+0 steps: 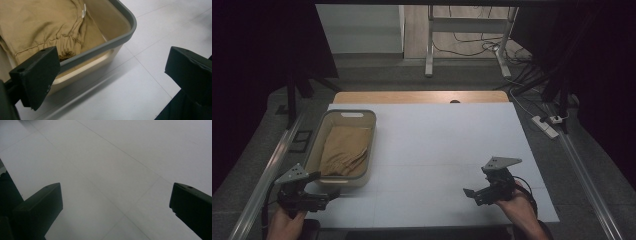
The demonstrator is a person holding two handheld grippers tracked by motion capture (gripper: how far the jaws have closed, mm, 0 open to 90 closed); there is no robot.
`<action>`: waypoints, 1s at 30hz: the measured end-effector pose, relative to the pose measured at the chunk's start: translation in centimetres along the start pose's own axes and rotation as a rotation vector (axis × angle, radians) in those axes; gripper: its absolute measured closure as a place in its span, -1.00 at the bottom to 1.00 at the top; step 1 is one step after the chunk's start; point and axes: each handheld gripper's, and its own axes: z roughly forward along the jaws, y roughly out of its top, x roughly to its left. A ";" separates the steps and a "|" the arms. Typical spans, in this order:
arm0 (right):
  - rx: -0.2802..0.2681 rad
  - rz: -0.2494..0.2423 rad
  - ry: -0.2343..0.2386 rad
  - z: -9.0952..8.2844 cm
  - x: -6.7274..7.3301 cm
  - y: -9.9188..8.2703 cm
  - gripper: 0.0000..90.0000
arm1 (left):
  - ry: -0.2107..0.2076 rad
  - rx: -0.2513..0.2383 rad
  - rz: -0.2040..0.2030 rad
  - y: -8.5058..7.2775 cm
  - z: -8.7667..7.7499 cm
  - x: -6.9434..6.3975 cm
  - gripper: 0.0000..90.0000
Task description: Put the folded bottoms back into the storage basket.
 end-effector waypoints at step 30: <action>-0.037 0.149 -0.124 -5.6 -0.9 -3.7 -1.00 | -0.003 0.016 -0.025 0.0 -0.1 0.1 -0.99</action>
